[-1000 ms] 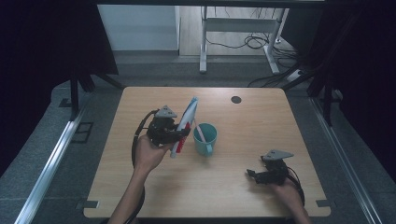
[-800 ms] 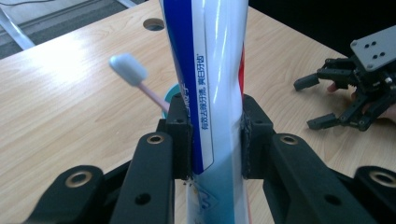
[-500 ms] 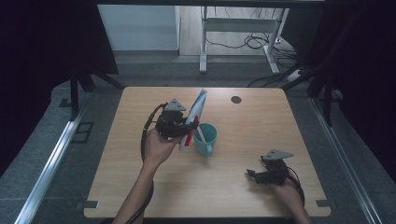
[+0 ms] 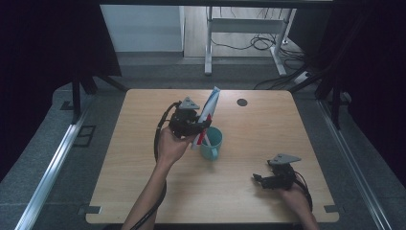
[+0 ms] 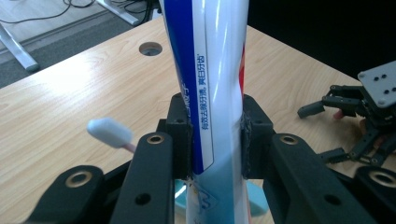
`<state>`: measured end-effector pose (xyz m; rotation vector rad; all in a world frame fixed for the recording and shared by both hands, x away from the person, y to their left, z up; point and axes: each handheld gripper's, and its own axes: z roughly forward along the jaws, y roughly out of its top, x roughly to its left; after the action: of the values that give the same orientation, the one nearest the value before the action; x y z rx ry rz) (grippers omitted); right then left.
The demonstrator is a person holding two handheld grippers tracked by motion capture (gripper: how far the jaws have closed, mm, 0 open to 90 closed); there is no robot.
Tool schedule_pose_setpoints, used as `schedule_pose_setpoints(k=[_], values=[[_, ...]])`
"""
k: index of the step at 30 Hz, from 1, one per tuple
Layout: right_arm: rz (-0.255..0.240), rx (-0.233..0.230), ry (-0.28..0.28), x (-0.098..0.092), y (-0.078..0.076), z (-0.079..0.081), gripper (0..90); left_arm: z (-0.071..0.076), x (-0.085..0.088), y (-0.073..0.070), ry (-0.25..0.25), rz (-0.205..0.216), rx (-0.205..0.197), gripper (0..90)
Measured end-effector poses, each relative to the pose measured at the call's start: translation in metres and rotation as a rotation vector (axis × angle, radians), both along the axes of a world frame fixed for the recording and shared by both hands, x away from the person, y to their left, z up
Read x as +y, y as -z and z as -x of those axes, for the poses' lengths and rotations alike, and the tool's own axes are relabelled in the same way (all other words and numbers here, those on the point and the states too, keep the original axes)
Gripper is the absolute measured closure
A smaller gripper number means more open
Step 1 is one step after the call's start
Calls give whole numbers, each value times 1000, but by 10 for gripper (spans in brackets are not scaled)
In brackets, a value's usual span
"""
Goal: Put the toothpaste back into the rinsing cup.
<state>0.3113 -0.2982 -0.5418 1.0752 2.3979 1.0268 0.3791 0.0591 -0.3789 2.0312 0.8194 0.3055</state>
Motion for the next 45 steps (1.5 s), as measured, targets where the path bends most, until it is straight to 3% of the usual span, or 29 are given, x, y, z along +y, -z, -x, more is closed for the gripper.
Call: schedule_pose_setpoints(k=[25,45], values=[[-1,0,0,0,0,0,133,-23,-28,12,-42,30,-35,702],[-2,-1,0,0,0,0,132,-25,-40,36,-56,34,-57,702]])
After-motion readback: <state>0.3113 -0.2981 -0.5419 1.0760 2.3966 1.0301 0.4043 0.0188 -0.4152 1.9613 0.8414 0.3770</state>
